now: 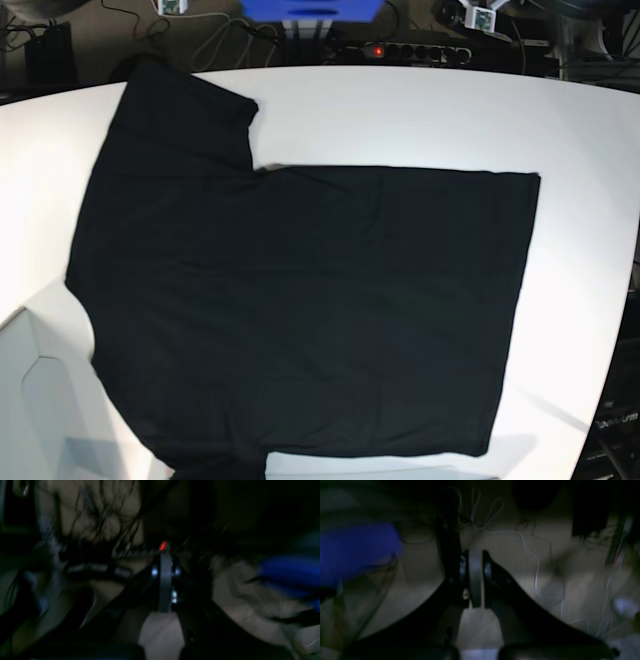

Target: Fold the T-shirt properly

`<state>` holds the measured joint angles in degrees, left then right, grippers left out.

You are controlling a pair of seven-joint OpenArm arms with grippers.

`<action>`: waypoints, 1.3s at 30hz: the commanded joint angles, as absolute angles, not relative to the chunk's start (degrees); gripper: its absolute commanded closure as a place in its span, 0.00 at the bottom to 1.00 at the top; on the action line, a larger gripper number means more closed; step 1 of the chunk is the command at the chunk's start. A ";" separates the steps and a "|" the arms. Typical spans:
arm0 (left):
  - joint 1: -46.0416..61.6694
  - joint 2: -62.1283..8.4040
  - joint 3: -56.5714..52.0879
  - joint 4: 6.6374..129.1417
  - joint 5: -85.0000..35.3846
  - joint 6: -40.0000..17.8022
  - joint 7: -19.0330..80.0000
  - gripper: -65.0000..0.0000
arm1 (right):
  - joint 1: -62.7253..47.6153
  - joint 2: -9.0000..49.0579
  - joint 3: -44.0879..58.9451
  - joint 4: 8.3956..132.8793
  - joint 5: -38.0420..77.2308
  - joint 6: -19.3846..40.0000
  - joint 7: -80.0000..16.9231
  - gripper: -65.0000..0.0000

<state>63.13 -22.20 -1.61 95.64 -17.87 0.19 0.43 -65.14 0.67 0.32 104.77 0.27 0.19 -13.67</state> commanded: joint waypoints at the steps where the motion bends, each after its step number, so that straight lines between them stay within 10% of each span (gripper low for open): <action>1: 66.07 -22.64 -3.47 98.15 -18.42 0.66 0.04 1.00 | -67.82 1.27 0.48 108.26 0.40 0.22 -12.88 1.00; 7: 69.23 -18.51 -14.55 108.70 -18.68 0.22 0.04 0.98 | -69.76 1.71 0.57 117.14 0.31 0.22 -14.73 0.94; 15: 63.34 -16.84 -23.16 114.86 -18.77 0.13 -0.04 0.43 | -64.13 1.71 0.40 117.32 0.31 0.22 -12.97 0.55; 39: 25.01 -17.10 -33.98 91.03 -31.52 -7.60 20.18 0.41 | -52.79 1.71 0.57 117.23 0.13 0.13 -13.49 0.52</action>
<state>24.93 -16.29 -33.43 90.35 -31.29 -7.49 21.26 -52.14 1.52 0.45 116.46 0.34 0.21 -14.66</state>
